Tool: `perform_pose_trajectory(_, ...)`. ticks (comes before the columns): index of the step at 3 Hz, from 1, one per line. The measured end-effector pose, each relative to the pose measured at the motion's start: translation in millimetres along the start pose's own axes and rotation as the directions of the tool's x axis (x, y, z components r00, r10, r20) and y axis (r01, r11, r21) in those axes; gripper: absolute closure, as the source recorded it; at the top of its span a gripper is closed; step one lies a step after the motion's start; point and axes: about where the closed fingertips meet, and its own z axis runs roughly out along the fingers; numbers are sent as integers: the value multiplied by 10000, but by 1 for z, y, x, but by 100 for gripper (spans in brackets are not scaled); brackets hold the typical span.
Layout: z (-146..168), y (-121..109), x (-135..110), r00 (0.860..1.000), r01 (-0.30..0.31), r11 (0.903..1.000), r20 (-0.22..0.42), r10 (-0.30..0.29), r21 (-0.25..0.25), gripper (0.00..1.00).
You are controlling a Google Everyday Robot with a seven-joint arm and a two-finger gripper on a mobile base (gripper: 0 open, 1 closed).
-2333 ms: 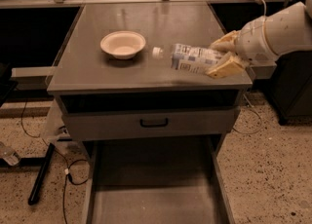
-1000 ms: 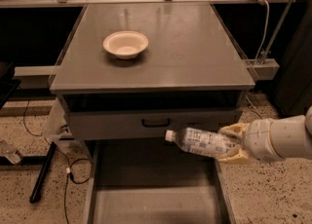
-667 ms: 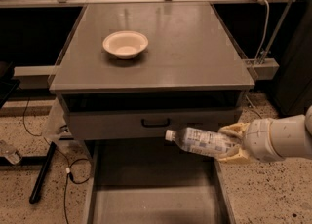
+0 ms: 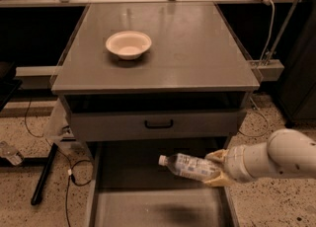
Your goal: Place blue plastic bottle into middle drawer
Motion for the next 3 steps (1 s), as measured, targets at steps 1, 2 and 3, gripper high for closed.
perform_pose_trajectory(1,57,20,26,9986,-304,9992,415,315,-274,100)
perform_pose_trajectory(2,102,31,43,9949,-325,9994,951,333,-109,100)
perform_pose_trajectory(3,141,36,59,9919,-436,9990,1193,426,55,100)
